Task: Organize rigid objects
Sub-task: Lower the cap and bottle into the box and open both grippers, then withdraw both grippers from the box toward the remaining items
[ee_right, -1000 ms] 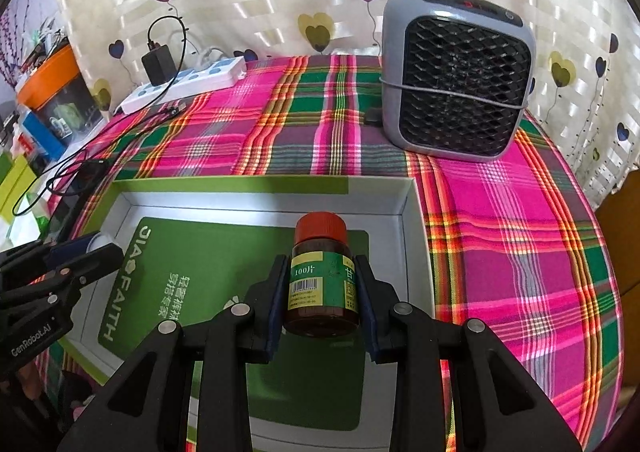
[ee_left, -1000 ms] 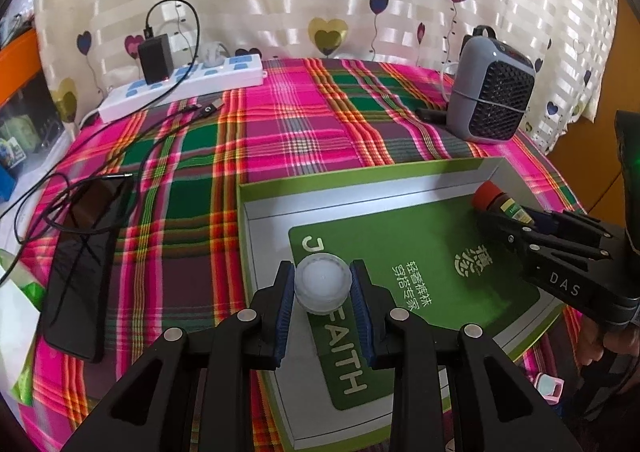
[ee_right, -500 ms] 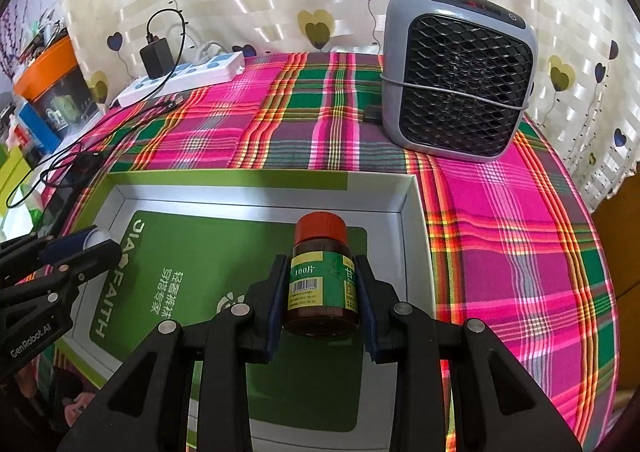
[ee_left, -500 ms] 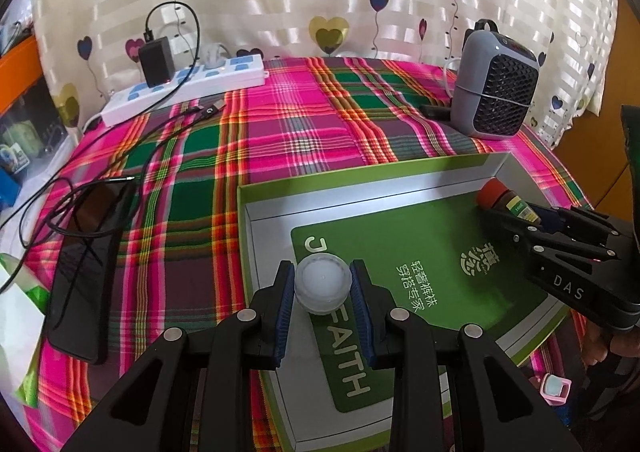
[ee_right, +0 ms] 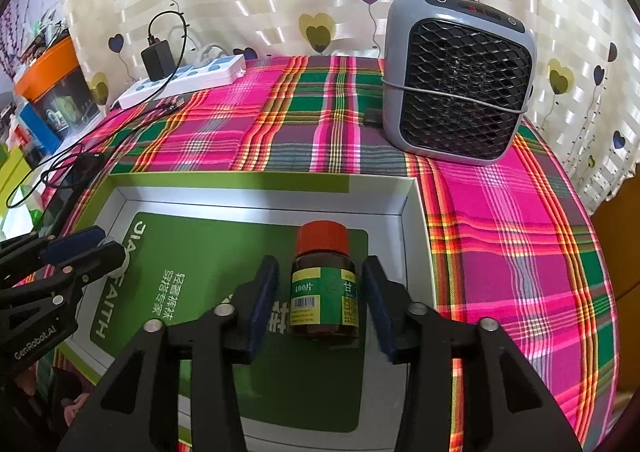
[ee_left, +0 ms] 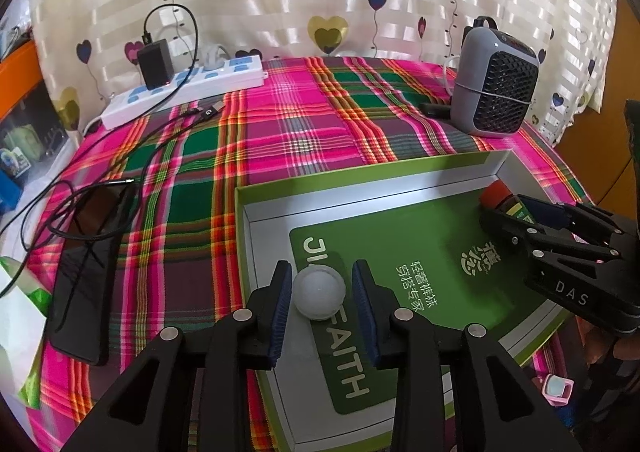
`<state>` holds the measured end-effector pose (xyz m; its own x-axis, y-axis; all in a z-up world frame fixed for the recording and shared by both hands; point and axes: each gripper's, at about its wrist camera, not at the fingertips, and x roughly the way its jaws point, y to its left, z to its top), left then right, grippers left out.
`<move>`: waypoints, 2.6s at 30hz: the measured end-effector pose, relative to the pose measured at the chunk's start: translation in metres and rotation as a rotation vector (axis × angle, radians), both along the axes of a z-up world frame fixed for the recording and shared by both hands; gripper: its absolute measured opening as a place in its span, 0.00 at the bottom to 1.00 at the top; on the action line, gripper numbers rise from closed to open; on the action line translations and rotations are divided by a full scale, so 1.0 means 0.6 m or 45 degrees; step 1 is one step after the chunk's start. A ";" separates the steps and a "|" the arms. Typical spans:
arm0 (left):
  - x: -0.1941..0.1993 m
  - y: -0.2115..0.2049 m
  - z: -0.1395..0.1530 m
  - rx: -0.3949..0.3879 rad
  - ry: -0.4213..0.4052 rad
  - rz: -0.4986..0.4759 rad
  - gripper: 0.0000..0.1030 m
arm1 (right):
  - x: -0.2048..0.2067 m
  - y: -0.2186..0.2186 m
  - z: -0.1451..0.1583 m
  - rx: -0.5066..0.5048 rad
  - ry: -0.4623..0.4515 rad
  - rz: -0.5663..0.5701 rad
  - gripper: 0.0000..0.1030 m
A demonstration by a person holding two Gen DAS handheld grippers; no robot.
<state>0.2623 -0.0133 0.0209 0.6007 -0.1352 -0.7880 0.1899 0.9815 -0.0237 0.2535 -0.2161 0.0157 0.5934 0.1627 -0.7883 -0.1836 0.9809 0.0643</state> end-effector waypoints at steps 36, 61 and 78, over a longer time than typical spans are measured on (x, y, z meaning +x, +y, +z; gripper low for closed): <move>-0.141 0.034 0.066 -0.061 -0.151 0.044 0.36 | -0.119 -0.019 0.056 0.082 -0.159 -0.012 0.45; -0.252 0.111 0.041 -0.150 -0.099 0.093 0.36 | -0.247 -0.048 0.032 0.102 -0.139 0.124 0.45; -0.303 0.048 0.045 -0.234 -0.055 -0.111 0.36 | -0.293 -0.031 0.007 0.111 -0.098 0.324 0.45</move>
<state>0.0804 0.0153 0.0476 0.6130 -0.3272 -0.7191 0.2788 0.9412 -0.1905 0.0774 -0.2350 0.0199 0.5821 0.3793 -0.7192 -0.4307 0.8941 0.1229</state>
